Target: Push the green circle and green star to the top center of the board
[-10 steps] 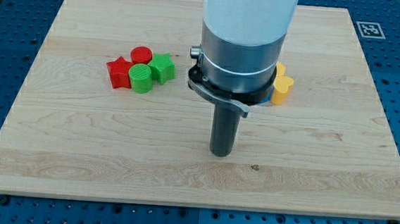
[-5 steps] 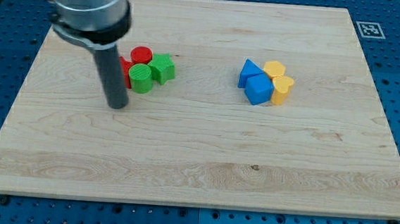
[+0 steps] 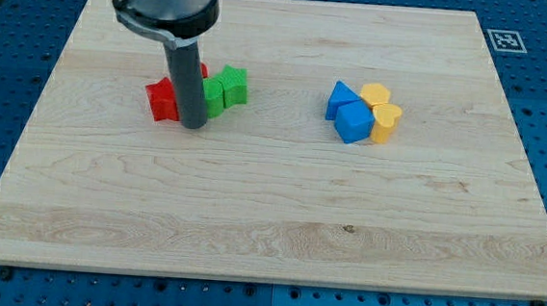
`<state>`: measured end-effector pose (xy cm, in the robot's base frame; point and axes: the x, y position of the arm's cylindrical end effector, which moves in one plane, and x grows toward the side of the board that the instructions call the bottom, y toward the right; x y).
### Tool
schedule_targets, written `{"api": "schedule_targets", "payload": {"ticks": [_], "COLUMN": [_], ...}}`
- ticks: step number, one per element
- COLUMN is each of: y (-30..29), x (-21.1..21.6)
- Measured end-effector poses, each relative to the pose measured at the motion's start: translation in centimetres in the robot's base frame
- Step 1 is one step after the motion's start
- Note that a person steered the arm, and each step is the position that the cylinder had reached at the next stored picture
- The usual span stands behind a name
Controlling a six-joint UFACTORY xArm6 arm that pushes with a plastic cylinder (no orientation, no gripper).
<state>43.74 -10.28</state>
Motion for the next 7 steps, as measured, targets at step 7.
{"api": "schedule_targets", "payload": {"ticks": [7], "y": [-1.2], "x": [-3.2]}}
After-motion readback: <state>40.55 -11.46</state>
